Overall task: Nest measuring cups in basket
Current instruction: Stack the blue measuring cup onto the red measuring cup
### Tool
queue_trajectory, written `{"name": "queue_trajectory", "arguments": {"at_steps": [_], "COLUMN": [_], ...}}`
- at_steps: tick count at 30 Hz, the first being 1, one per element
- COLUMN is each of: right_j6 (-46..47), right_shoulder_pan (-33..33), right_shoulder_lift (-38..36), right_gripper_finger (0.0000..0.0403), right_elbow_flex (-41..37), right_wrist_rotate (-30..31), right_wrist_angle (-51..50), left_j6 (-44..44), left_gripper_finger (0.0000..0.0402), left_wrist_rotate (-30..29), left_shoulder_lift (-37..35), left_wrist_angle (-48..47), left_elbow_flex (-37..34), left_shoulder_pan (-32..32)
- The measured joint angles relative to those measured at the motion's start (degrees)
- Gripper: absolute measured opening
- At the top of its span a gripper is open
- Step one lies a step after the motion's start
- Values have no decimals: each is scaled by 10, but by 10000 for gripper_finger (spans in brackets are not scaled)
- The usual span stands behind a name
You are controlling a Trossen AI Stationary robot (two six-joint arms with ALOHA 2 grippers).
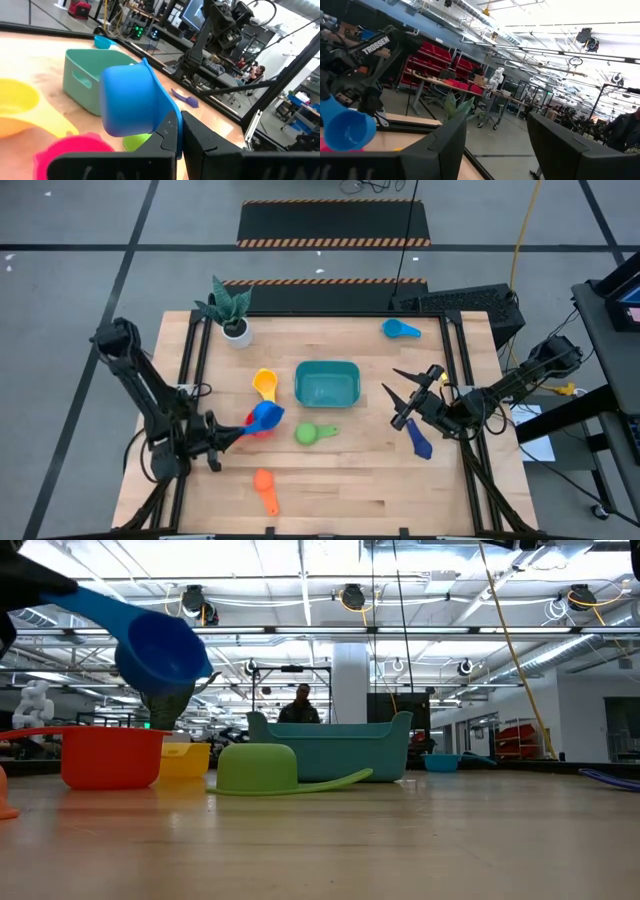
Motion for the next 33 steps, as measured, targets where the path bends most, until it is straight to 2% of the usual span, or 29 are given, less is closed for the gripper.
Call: {"name": "queue_trajectory", "arguments": {"at_steps": [11, 18, 33], "right_j6": [7, 8, 9], "right_shoulder_pan": [0, 0, 0], "right_shoulder_lift": [0, 0, 0], "right_gripper_finger": [203, 203, 203], "right_elbow_flex": [0, 0, 0], "right_wrist_rotate": [0, 0, -1], "right_wrist_angle": [0, 0, 0], "left_j6": [-51, -114, -174], "left_gripper_finger": [9, 10, 10], "left_wrist_rotate": [-7, -7, 44], "left_shoulder_lift": [43, 47, 49], "left_wrist_angle": [-11, -98, -141], "left_elbow_flex": [0, 0, 0], "left_shoulder_pan": [-25, -25, -26]}}
